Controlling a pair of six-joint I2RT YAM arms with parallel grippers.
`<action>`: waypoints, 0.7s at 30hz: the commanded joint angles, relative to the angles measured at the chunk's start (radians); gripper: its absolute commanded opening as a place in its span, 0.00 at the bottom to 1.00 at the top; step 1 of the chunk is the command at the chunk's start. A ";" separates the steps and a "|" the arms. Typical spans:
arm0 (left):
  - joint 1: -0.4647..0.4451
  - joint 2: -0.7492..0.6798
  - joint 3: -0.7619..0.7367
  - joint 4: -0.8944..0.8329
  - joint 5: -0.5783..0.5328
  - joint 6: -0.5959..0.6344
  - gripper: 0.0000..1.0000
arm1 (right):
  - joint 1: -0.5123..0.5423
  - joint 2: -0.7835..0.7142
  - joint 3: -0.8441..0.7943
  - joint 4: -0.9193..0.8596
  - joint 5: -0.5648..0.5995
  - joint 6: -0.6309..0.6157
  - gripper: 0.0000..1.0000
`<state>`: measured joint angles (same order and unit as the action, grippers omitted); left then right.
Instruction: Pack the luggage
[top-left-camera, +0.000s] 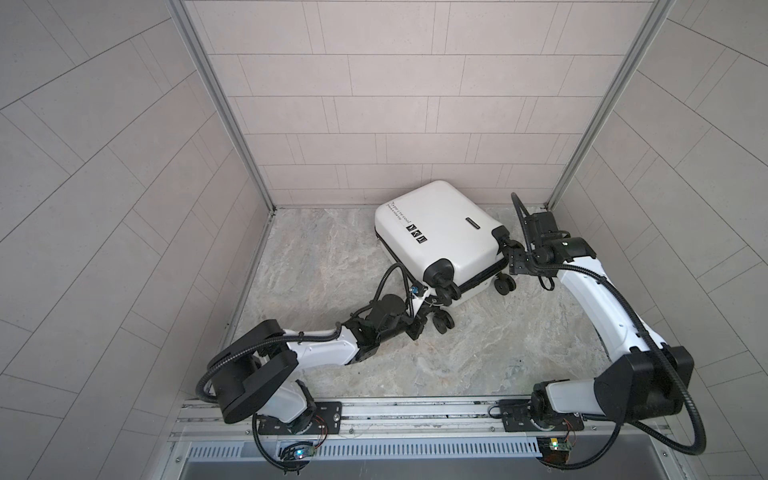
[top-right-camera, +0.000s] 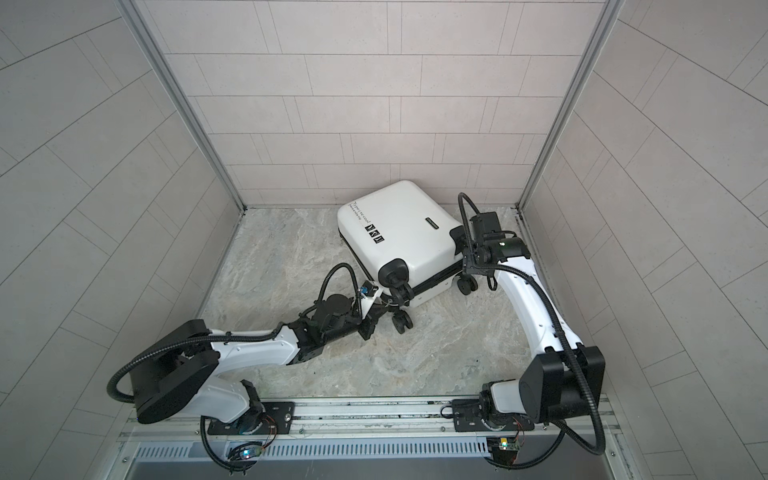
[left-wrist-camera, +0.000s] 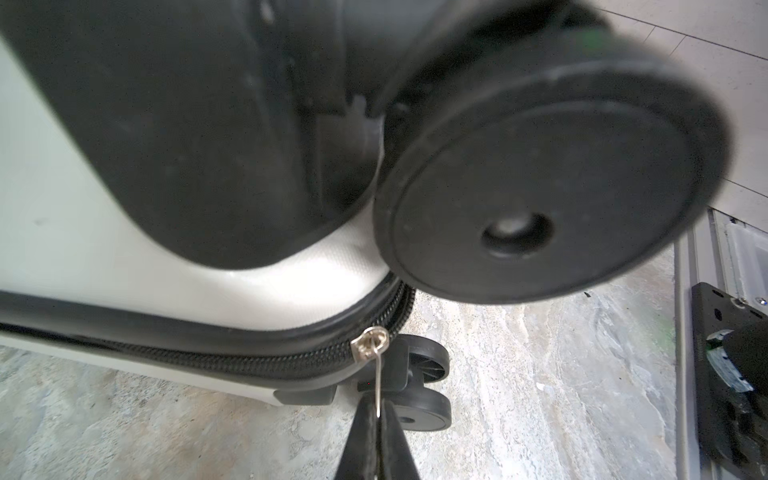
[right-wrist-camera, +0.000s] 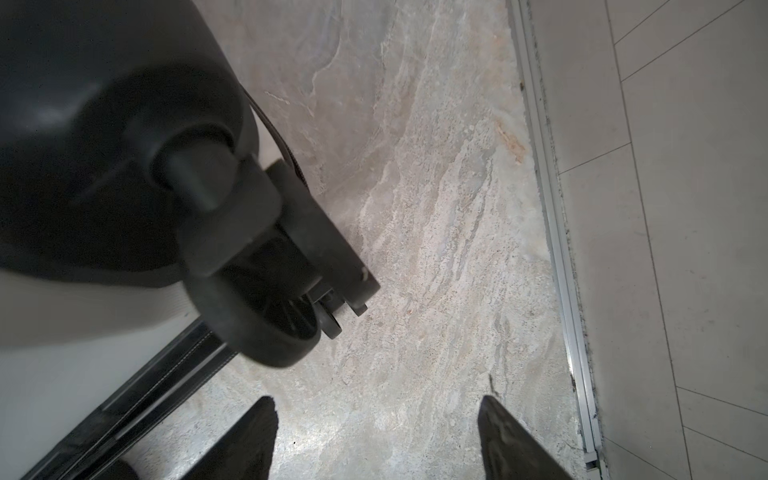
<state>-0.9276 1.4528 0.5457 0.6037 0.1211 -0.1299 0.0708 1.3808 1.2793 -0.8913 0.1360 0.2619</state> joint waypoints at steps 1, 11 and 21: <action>-0.004 0.000 0.009 0.061 0.014 -0.005 0.00 | 0.001 0.042 0.008 0.024 -0.025 -0.041 0.77; 0.007 0.015 0.001 0.088 0.048 -0.027 0.00 | -0.019 0.169 0.073 0.108 -0.015 -0.096 0.76; 0.011 0.022 0.003 0.104 0.059 -0.035 0.00 | -0.021 0.240 0.111 0.110 -0.048 -0.134 0.63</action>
<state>-0.9165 1.4666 0.5457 0.6254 0.1532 -0.1604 0.0521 1.6028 1.3746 -0.7834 0.0994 0.1497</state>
